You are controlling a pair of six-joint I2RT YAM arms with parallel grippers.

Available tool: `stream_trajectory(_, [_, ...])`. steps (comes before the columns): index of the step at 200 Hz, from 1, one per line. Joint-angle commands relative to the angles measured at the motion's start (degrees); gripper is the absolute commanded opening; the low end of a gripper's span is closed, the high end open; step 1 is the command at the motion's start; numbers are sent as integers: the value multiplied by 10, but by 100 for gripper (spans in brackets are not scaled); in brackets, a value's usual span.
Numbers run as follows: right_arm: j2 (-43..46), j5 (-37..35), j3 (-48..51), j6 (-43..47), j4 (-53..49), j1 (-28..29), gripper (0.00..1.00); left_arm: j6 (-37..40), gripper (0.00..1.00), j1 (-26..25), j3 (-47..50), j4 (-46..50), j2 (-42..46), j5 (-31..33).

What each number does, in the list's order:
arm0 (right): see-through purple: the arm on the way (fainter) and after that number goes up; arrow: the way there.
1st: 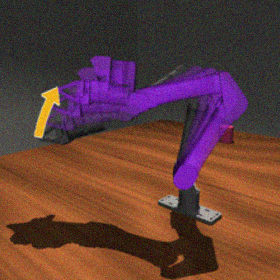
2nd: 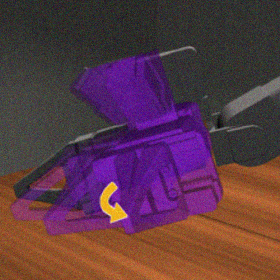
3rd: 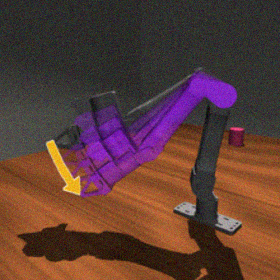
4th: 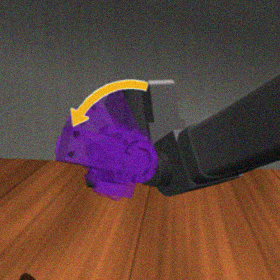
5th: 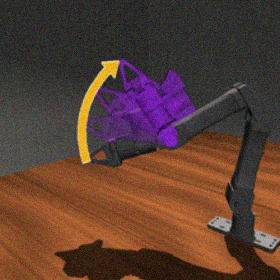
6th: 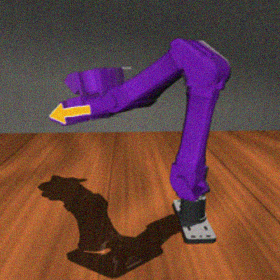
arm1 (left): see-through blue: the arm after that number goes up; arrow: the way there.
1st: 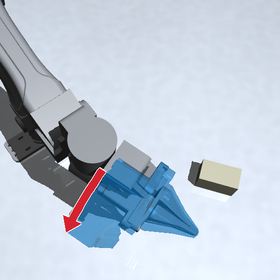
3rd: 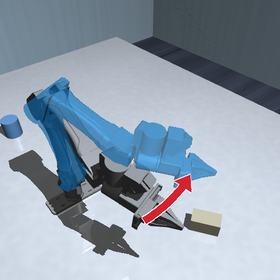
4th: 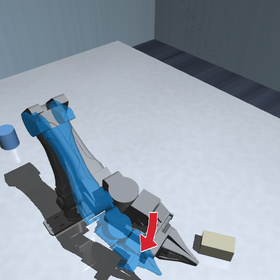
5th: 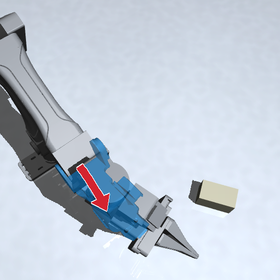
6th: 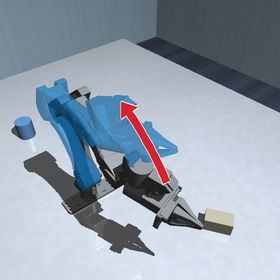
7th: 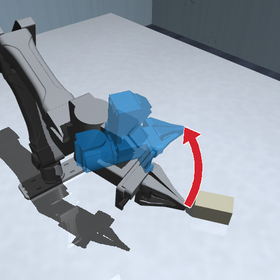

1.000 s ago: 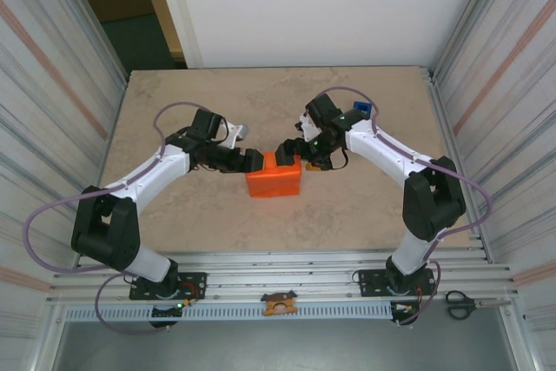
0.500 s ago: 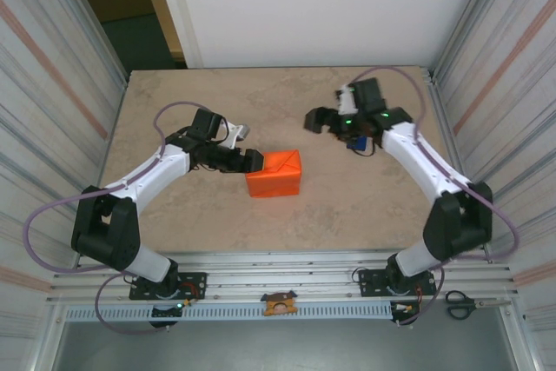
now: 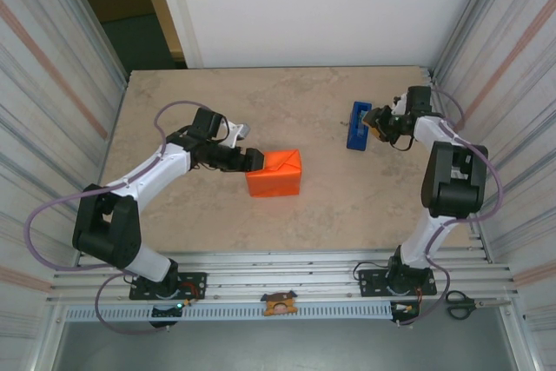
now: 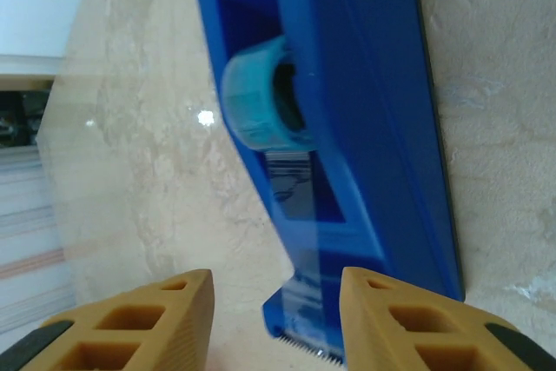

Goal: Wrap the gift box in paper
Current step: Tear off the tape with the cutter.

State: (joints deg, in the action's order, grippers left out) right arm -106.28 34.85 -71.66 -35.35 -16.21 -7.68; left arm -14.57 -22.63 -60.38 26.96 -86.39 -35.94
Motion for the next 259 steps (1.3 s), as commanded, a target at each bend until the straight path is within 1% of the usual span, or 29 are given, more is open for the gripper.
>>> stream_trajectory(1, [-19,41,-31,16,3,-8,39,19,82,-14,4,17,-23,13])
stream_trajectory(13, [-36,49,-39,17,-3,-12,33,19,82,-14,3,17,-25,11])
stream_trajectory(24, [-46,56,-41,18,0,-15,30,19,82,-14,1,18,-26,11])
stream_trajectory(121, [-82,92,-55,28,-23,-17,26,18,81,-15,-3,20,-25,10])
stream_trajectory(138, [-85,99,-54,27,-22,-17,20,18,81,-15,-2,20,-25,10])
stream_trajectory(201, [-85,107,-52,30,-25,-16,20,18,81,-15,-2,21,-25,8])
stream_trajectory(216, [-84,110,-51,30,-25,-16,16,18,81,-15,-2,20,-25,8])
stream_trajectory(248, [-83,111,-52,28,-25,-17,14,19,81,-16,-1,21,-26,7])
stream_trajectory(259, [-83,114,-52,28,-25,-17,11,18,81,-16,-2,22,-26,6])
